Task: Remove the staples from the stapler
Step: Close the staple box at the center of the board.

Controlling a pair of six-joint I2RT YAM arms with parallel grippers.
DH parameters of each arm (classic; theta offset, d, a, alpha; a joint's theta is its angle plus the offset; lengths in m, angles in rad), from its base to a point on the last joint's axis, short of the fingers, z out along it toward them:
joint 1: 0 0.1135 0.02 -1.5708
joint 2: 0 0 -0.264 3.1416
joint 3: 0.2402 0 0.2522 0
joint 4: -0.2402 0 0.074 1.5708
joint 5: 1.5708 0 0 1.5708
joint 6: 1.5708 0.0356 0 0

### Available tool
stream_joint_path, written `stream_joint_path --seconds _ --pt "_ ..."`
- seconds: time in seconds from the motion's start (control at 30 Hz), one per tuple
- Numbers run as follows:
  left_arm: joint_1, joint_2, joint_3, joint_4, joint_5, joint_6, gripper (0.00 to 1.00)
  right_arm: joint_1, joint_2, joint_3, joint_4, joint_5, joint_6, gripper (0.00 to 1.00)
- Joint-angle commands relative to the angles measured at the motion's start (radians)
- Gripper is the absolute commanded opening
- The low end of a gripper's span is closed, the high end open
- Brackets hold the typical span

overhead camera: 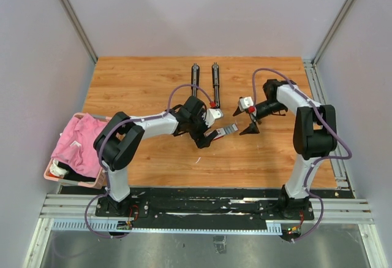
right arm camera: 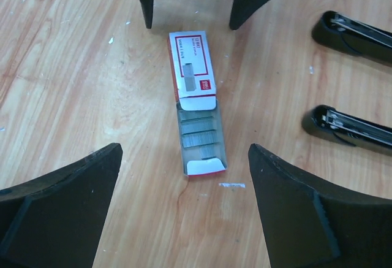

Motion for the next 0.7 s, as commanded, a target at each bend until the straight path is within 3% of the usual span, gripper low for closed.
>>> stream_joint_path --seconds 0.0,0.17,0.3,0.67 --pt "0.007 -0.008 -0.035 -0.043 -0.004 0.007 0.98 0.084 0.003 -0.004 0.072 0.104 0.073 0.86" --pt "0.016 -0.007 -0.073 0.018 -0.024 -0.033 0.98 0.146 0.021 0.008 0.239 0.227 0.328 0.84" --pt "0.025 -0.005 -0.091 0.056 -0.004 -0.060 0.98 0.179 0.071 0.040 0.240 0.308 0.348 0.84" --pt "0.026 -0.003 -0.111 0.093 0.019 -0.058 1.00 0.223 0.142 0.062 0.284 0.331 0.376 0.84"
